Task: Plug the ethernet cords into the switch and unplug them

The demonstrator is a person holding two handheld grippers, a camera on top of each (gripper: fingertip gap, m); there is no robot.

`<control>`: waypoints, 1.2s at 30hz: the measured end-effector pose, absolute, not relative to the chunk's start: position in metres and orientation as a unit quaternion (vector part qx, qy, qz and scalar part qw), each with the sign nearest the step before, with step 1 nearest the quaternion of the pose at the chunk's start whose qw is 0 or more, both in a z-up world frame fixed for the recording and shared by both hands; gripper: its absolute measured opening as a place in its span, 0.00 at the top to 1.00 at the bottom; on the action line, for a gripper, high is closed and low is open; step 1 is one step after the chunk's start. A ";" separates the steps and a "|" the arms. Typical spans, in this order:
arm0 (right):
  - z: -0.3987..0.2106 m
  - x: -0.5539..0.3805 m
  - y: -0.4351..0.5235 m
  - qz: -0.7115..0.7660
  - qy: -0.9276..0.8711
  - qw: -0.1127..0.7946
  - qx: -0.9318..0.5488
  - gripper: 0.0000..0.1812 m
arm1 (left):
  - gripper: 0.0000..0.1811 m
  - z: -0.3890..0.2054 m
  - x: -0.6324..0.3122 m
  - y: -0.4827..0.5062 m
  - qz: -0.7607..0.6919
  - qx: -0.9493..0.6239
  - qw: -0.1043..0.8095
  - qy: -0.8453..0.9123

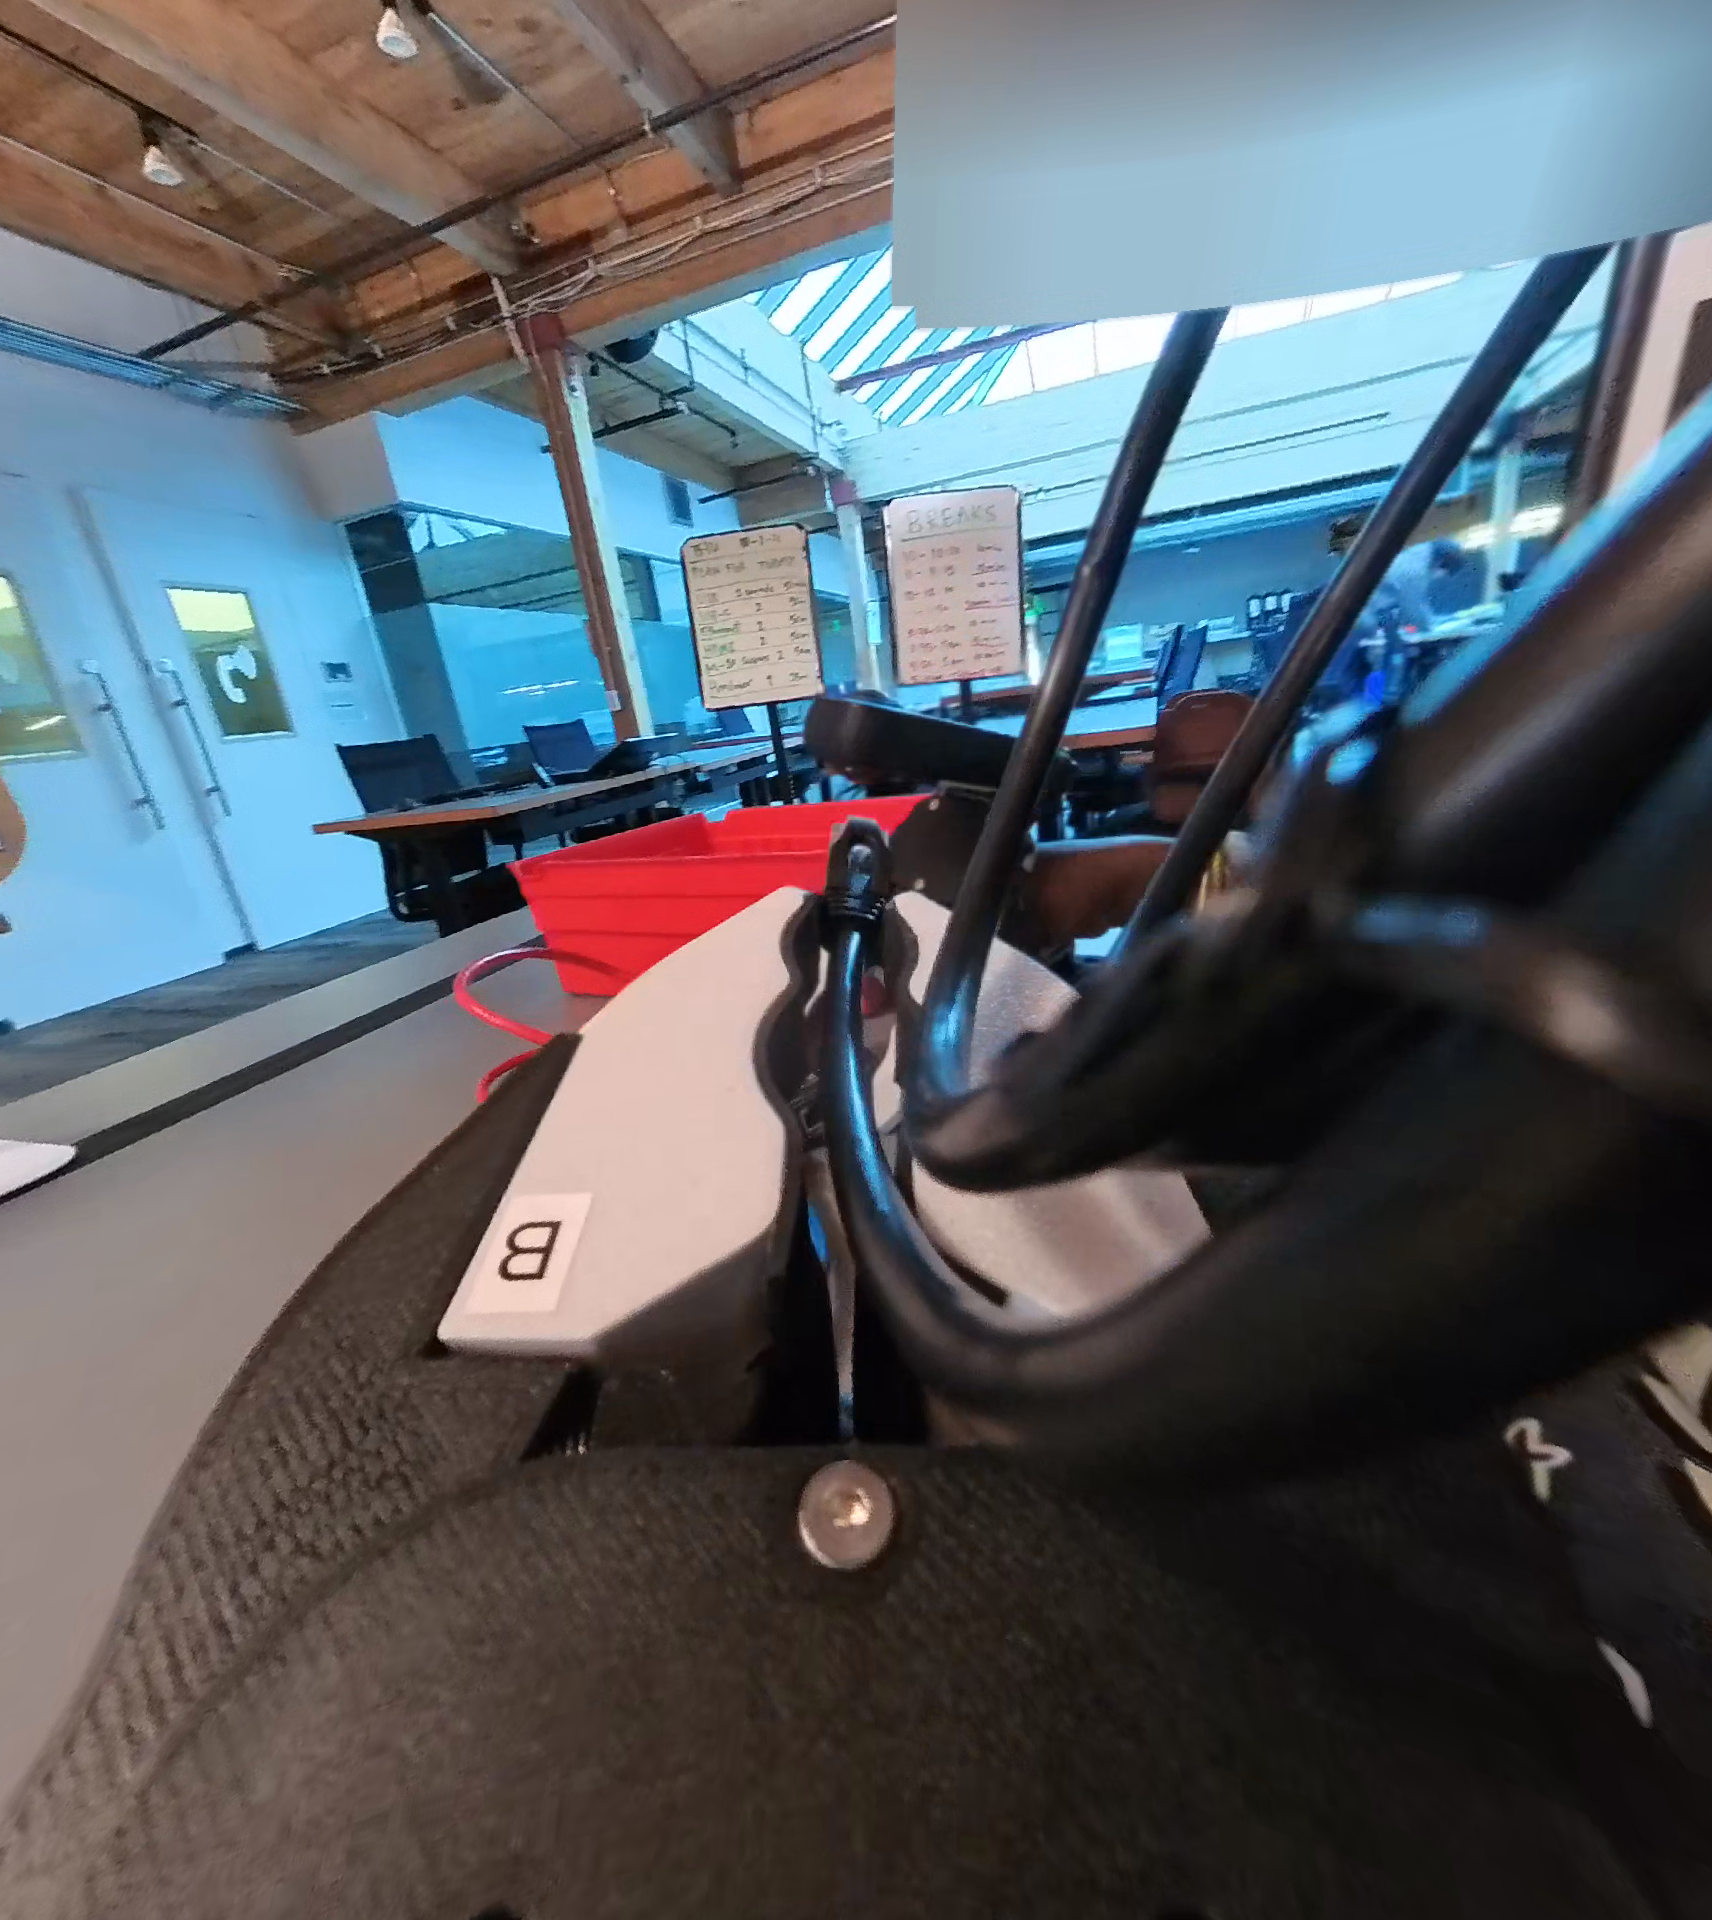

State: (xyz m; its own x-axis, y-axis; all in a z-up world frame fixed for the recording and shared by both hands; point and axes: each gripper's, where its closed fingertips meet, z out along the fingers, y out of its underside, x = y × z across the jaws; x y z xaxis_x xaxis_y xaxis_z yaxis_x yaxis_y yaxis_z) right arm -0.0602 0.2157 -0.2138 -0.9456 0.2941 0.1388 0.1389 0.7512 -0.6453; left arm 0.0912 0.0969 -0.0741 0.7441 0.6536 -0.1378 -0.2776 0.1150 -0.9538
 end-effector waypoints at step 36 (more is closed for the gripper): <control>-0.160 0.035 0.203 0.163 -0.895 -0.158 0.383 0.53 | 0.94 -0.084 0.089 0.108 0.308 -0.577 0.732 -0.190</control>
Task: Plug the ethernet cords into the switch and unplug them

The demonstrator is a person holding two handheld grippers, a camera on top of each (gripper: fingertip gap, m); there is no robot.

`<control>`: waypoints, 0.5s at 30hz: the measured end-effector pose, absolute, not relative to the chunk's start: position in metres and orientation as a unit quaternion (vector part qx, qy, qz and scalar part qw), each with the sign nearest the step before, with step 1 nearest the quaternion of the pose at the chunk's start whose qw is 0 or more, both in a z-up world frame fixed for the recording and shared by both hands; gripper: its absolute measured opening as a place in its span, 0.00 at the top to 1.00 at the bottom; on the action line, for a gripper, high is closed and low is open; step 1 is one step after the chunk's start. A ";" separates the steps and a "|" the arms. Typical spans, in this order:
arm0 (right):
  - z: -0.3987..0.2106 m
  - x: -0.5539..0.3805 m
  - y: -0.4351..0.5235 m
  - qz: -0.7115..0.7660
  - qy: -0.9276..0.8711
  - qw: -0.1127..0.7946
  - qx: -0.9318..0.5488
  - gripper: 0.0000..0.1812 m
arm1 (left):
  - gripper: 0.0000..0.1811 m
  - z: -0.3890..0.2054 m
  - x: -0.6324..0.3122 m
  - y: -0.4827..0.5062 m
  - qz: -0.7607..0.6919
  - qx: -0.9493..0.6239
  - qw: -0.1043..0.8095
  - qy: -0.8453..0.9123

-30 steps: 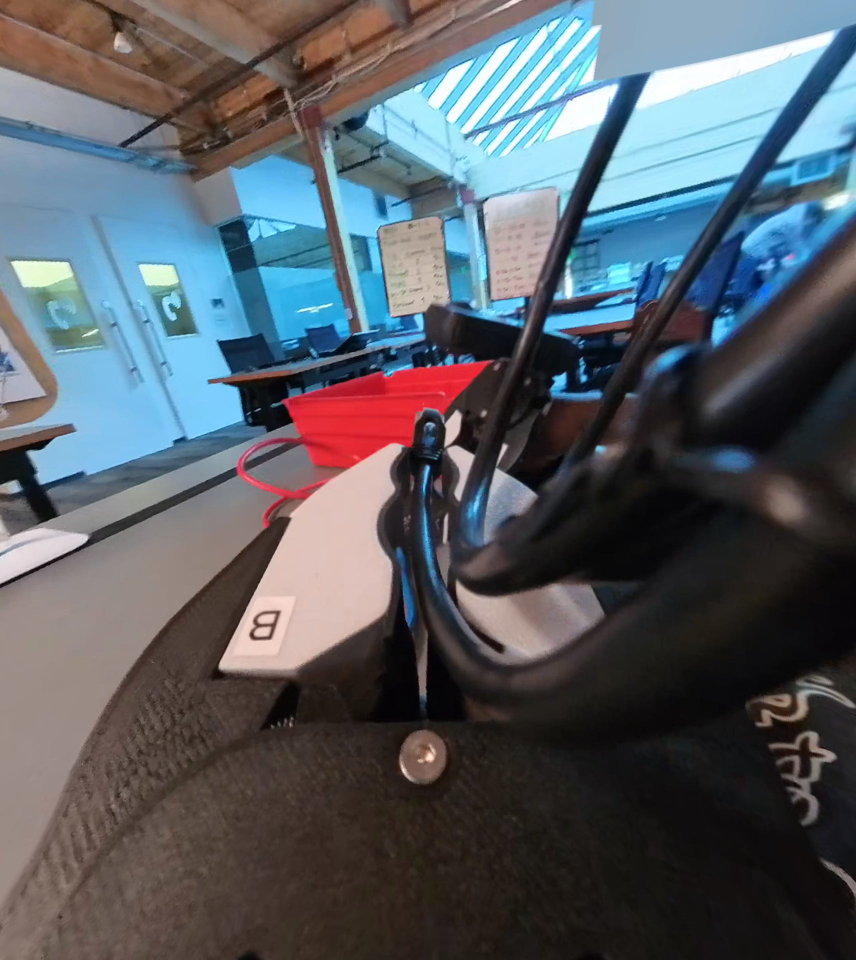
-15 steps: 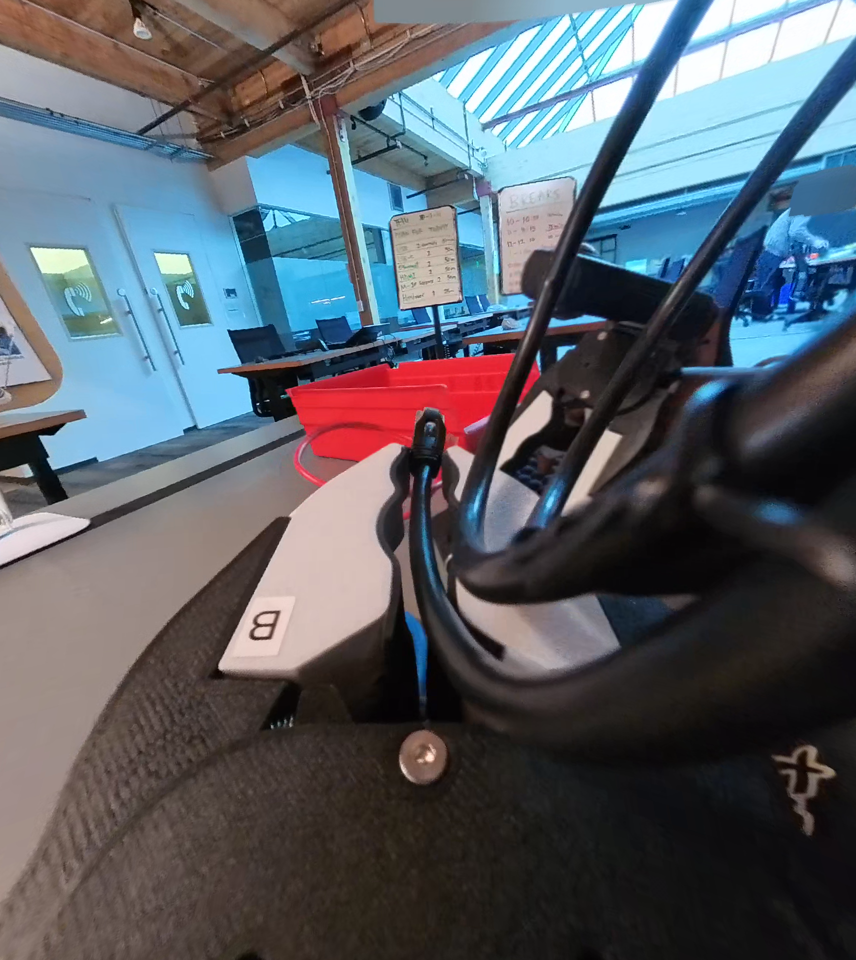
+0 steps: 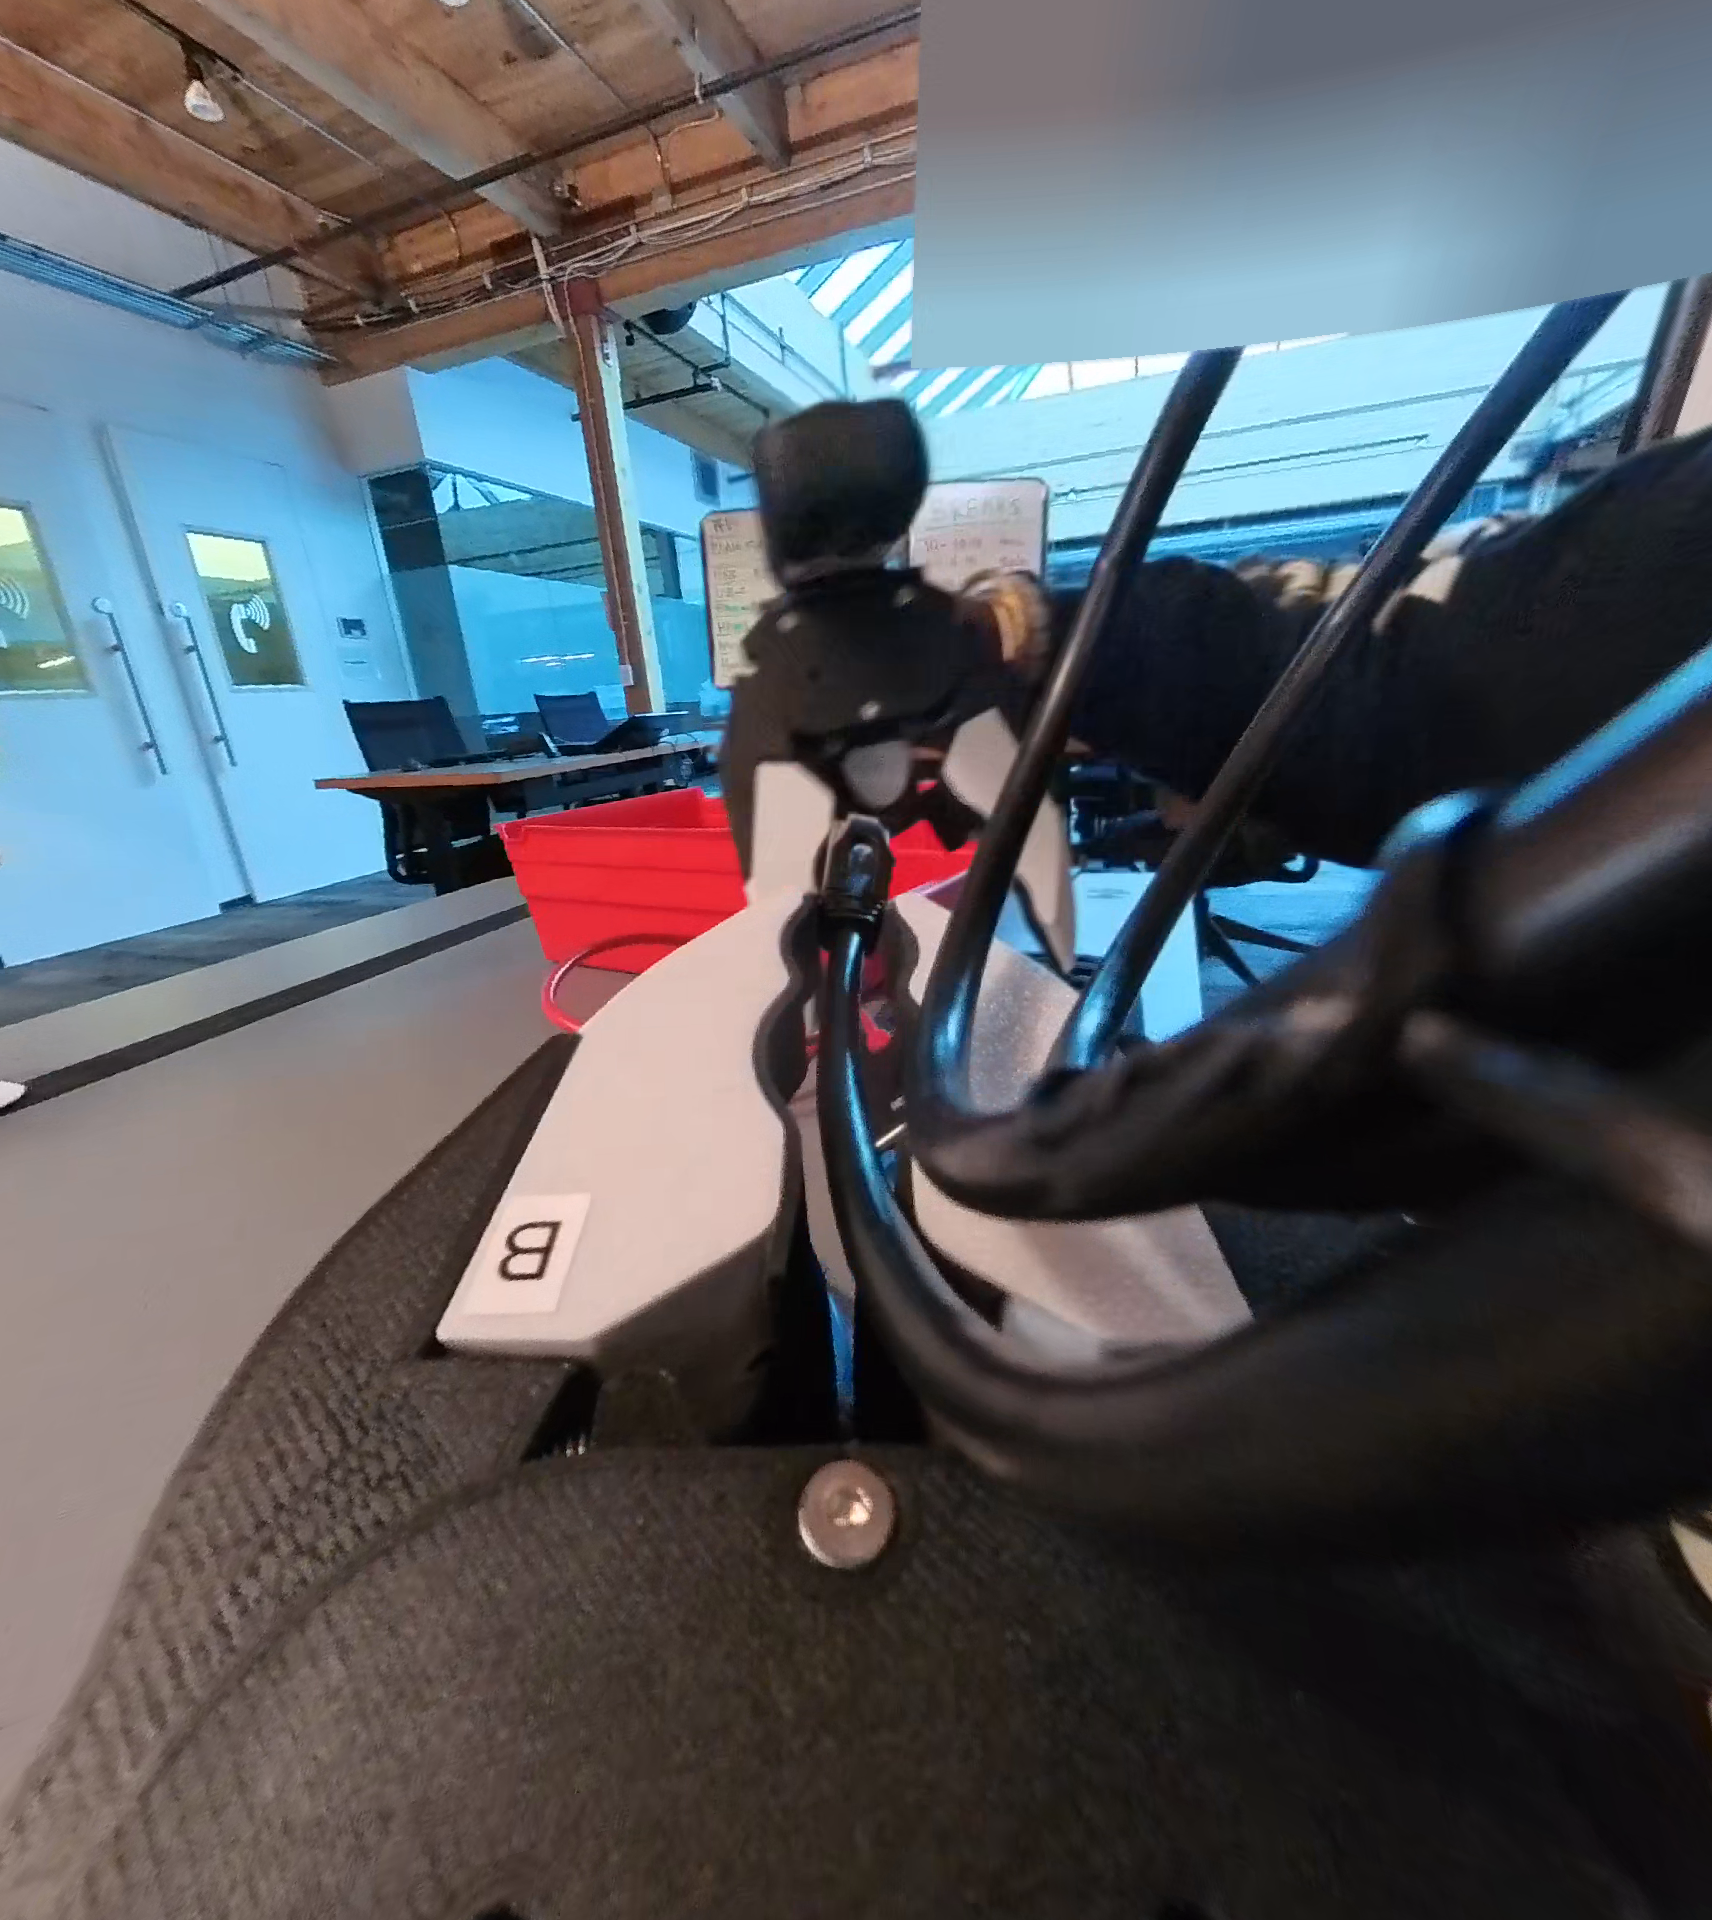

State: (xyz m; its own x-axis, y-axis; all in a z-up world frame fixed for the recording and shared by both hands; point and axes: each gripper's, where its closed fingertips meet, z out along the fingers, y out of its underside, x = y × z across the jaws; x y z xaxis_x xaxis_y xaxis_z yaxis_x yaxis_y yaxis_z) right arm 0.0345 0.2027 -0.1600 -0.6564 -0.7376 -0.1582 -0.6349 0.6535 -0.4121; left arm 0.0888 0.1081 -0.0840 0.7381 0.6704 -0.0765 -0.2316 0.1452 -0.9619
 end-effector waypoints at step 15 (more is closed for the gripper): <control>-0.210 0.025 0.209 -0.140 0.920 0.105 -0.352 0.52 | 0.94 -0.084 0.095 0.110 0.305 -0.582 0.734 -0.171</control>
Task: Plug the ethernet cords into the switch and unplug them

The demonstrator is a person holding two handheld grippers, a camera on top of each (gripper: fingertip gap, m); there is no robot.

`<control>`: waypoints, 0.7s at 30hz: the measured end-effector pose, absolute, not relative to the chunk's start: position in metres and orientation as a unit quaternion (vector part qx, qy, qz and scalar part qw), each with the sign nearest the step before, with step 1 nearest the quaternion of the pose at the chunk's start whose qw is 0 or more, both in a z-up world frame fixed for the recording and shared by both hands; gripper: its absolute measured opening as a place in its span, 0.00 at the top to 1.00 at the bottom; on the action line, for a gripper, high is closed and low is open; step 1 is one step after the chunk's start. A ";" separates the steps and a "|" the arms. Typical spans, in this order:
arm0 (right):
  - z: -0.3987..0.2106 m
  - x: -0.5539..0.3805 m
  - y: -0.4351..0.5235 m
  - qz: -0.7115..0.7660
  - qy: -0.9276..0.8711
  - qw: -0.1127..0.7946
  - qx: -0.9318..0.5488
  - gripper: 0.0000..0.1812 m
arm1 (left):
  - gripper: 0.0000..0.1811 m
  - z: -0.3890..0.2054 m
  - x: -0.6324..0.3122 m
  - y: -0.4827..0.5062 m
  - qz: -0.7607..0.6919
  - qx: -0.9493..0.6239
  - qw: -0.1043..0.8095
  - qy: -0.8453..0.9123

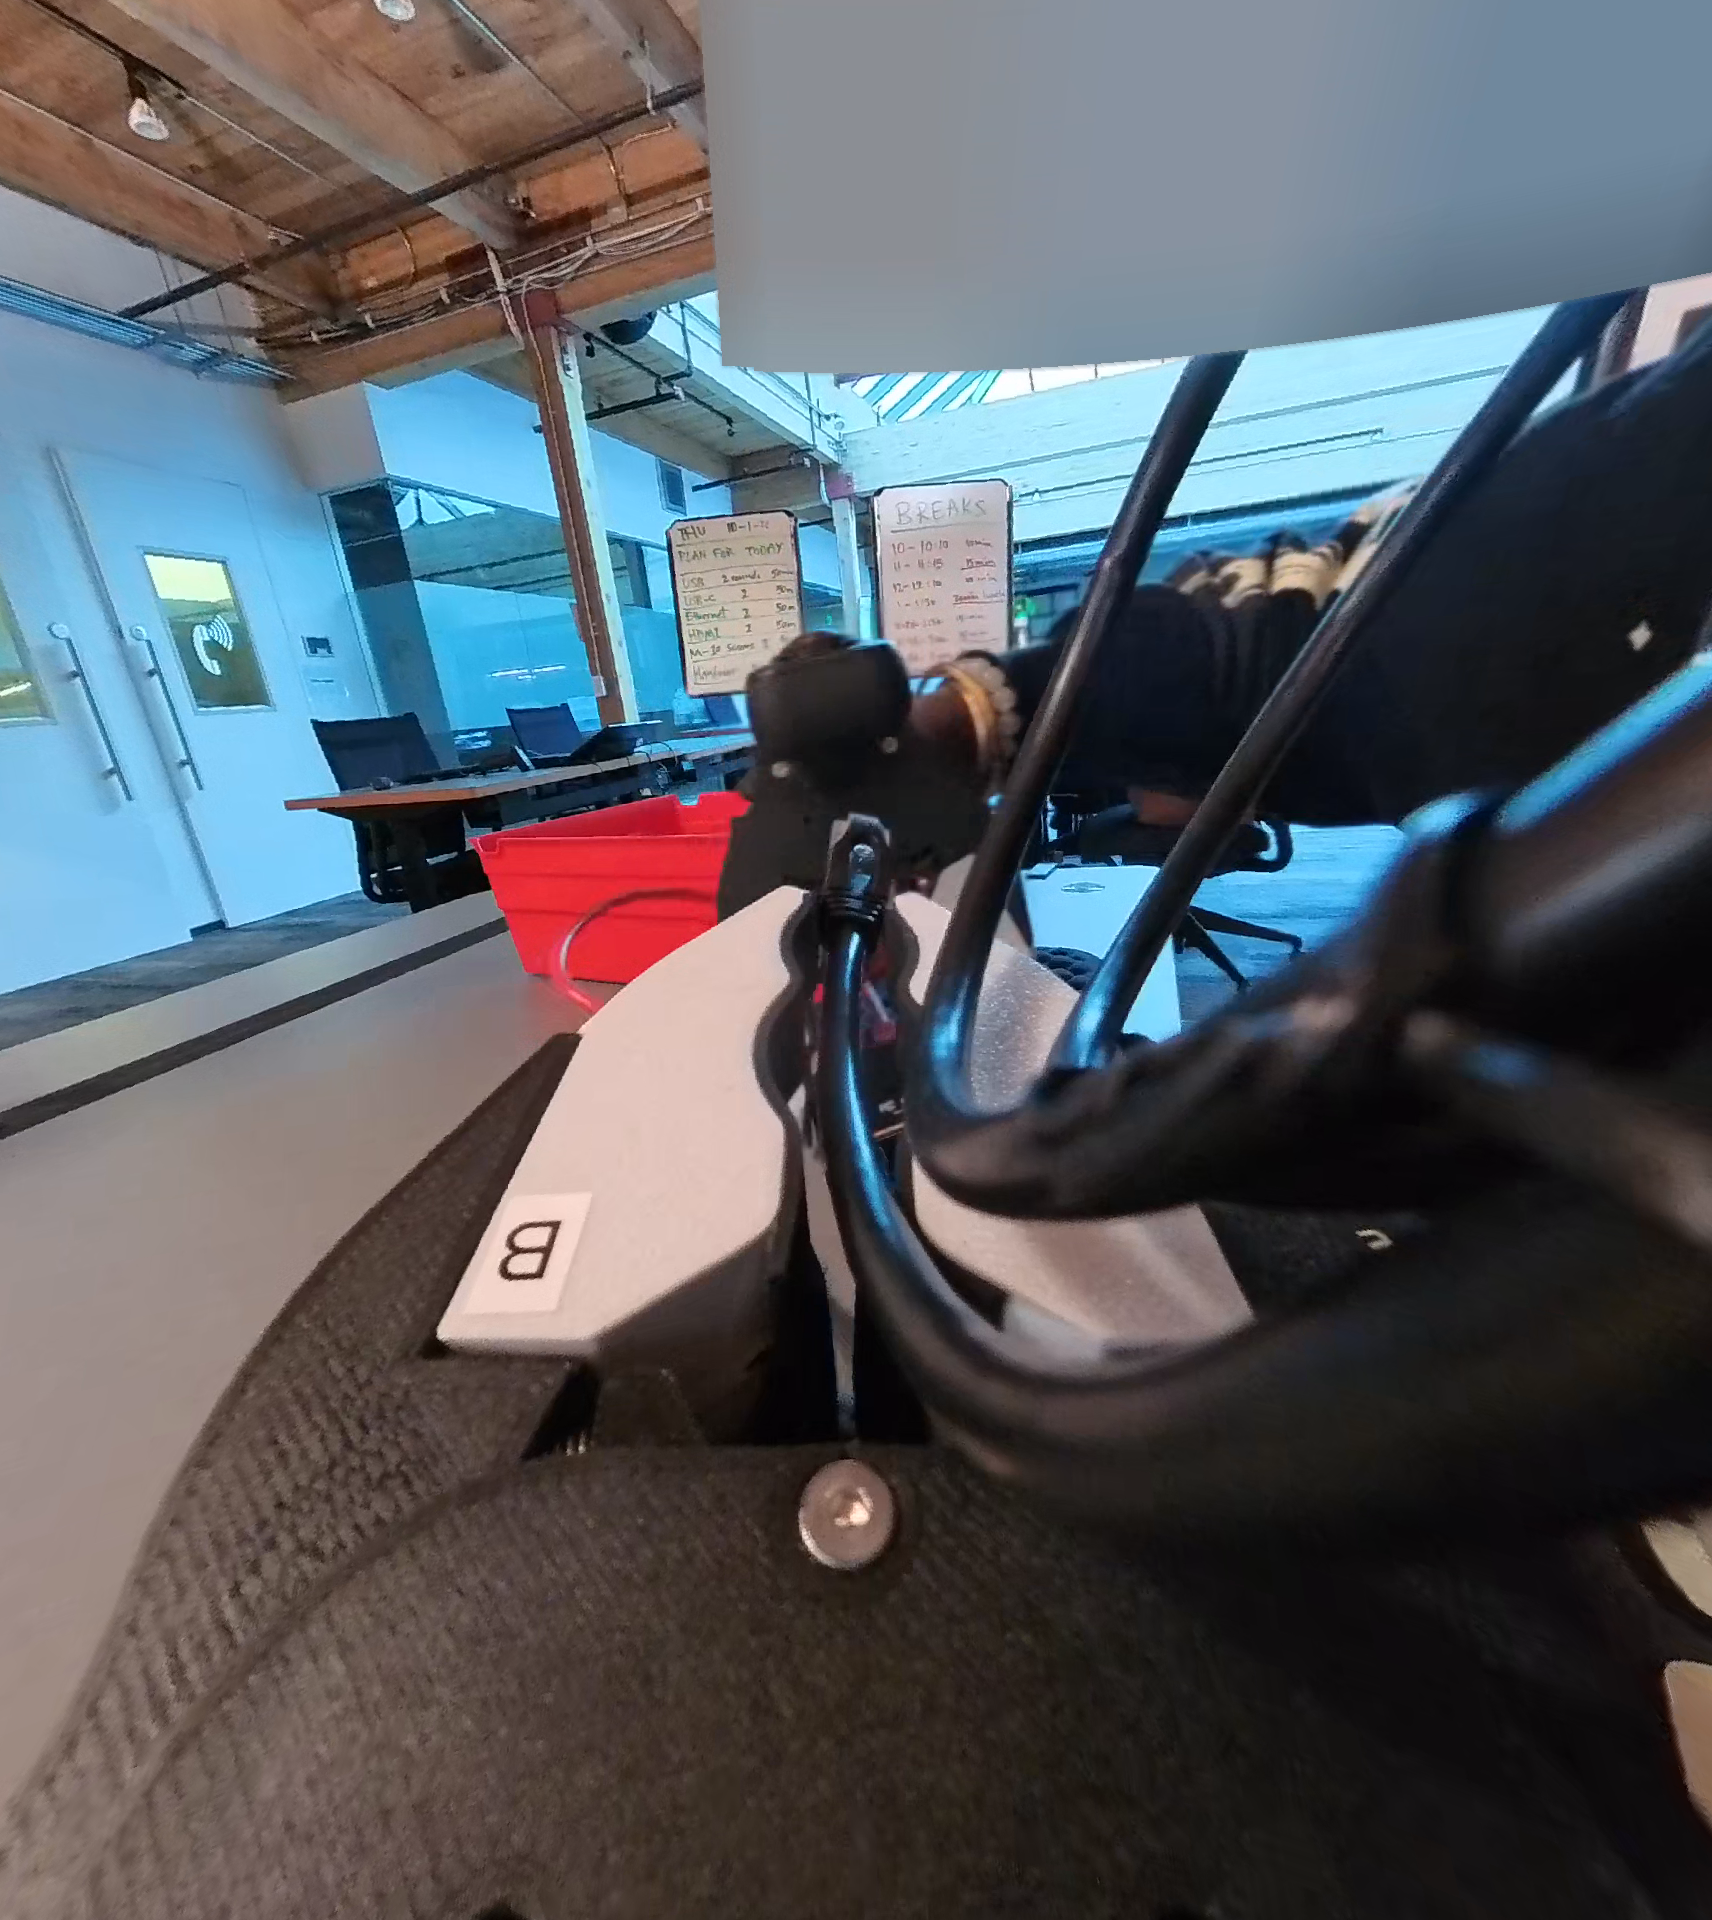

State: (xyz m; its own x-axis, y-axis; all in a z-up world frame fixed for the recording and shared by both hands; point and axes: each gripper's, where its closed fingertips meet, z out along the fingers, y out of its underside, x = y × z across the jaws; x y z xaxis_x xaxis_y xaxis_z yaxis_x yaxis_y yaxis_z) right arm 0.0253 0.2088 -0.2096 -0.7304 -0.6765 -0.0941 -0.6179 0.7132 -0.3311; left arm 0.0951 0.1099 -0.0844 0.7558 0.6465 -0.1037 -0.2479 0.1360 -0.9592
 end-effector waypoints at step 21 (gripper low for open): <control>-0.169 0.016 0.256 -0.196 0.975 -0.092 -0.043 0.79 | 0.94 -0.092 0.094 0.119 0.324 -0.606 0.709 -0.160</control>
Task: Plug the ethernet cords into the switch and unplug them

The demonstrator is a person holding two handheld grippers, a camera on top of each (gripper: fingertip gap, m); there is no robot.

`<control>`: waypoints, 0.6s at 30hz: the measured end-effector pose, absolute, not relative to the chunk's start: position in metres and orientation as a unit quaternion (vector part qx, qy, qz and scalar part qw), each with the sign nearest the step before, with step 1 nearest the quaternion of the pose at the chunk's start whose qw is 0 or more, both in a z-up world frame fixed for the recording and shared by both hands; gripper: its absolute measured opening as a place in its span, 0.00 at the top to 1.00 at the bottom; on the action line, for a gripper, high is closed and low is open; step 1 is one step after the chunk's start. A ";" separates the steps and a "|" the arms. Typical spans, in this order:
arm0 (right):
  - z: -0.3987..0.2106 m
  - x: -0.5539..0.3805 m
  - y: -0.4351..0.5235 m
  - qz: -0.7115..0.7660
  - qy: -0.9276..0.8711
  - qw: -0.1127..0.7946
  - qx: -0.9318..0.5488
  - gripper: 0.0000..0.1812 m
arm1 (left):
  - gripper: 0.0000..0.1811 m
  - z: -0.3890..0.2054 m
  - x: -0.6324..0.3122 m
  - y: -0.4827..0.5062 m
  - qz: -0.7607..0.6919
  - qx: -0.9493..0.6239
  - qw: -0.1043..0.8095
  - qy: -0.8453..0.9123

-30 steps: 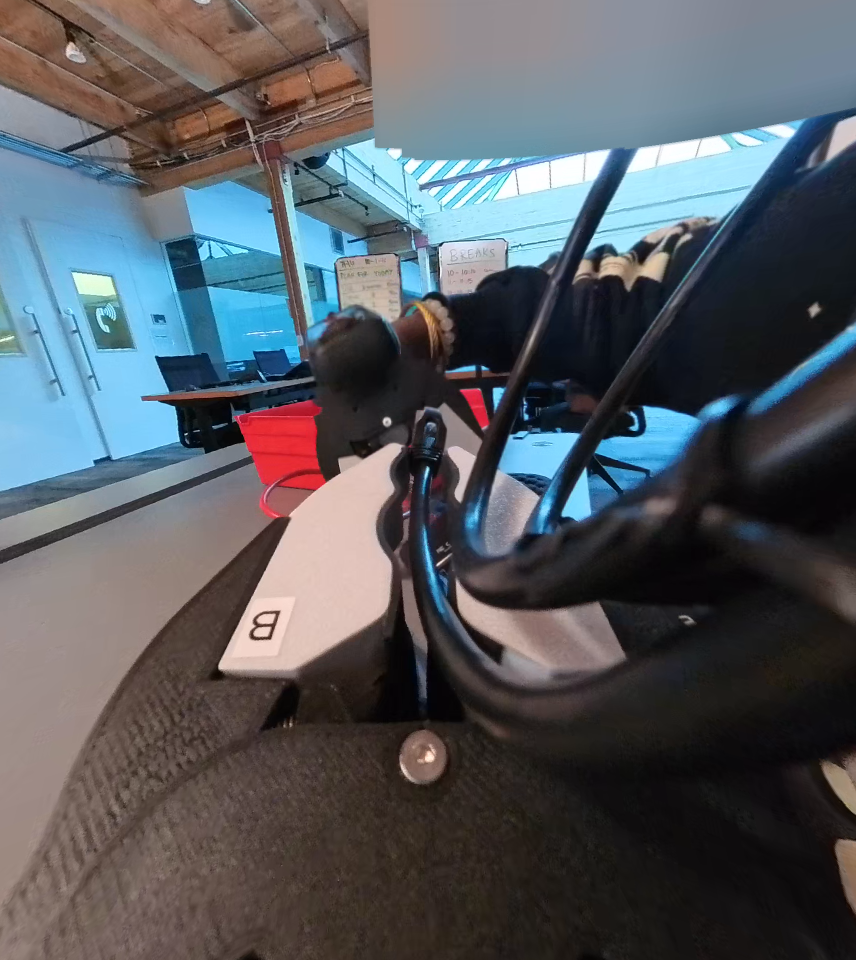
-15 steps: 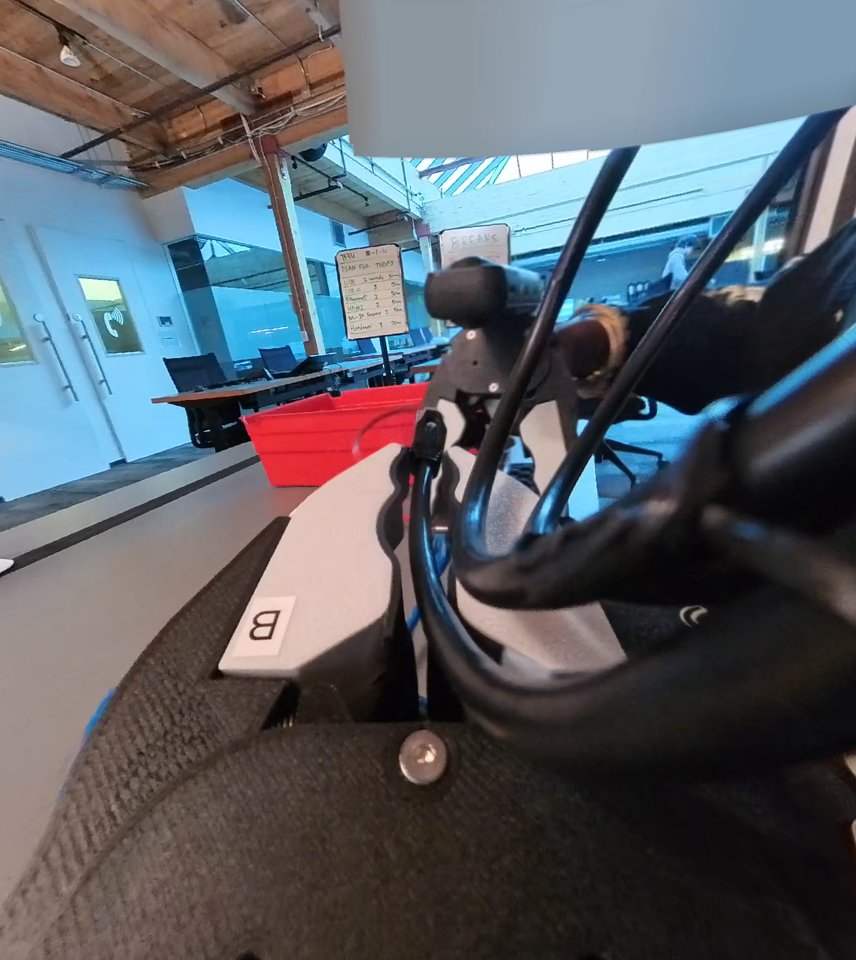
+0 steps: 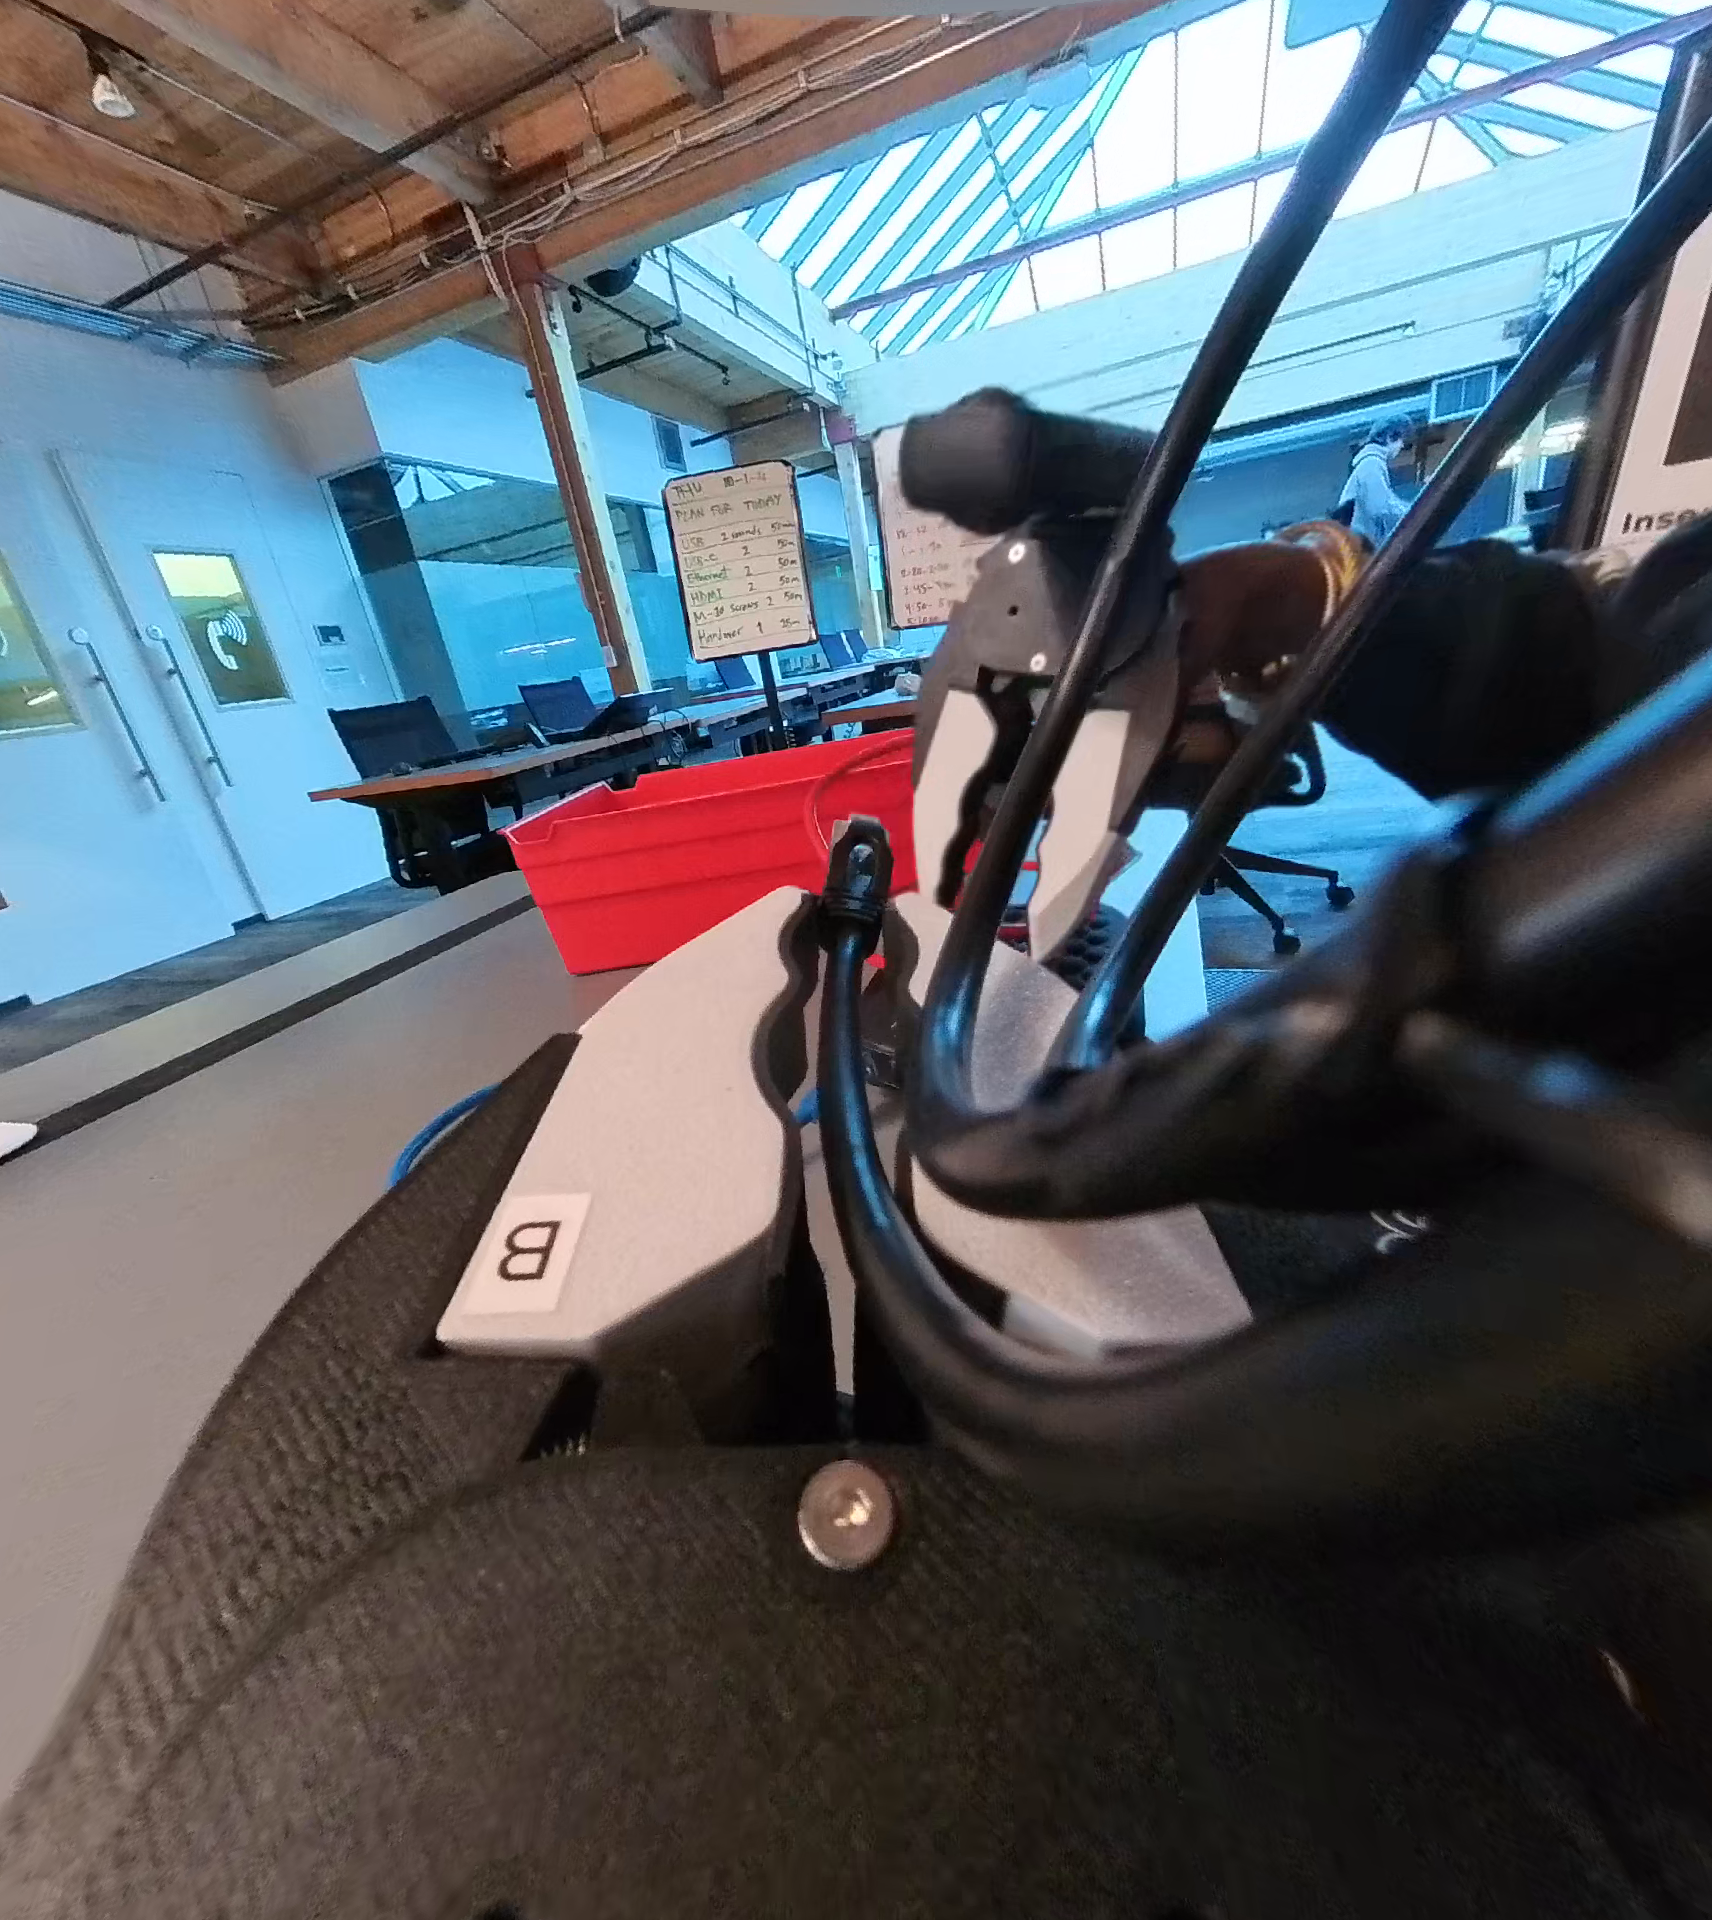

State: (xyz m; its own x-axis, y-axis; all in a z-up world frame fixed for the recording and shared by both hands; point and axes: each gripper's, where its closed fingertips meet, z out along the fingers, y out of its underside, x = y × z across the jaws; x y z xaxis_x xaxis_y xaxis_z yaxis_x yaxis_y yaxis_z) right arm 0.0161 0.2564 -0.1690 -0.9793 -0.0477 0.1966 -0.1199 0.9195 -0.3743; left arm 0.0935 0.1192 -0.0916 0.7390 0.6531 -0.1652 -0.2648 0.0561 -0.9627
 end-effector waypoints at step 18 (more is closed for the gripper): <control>-0.158 0.048 0.230 0.433 -0.884 0.036 0.173 0.94 | 0.94 -0.112 0.112 0.143 0.232 -0.685 0.681 -0.115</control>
State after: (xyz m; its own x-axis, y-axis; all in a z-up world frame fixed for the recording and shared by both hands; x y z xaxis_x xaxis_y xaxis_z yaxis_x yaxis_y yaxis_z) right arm 0.0476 0.2298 -0.1577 -0.9376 -0.2748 0.2131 -0.3368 0.5651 -0.7532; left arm 0.1119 0.1429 -0.1119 0.8662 0.4732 -0.1606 -0.1576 -0.0464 -0.9864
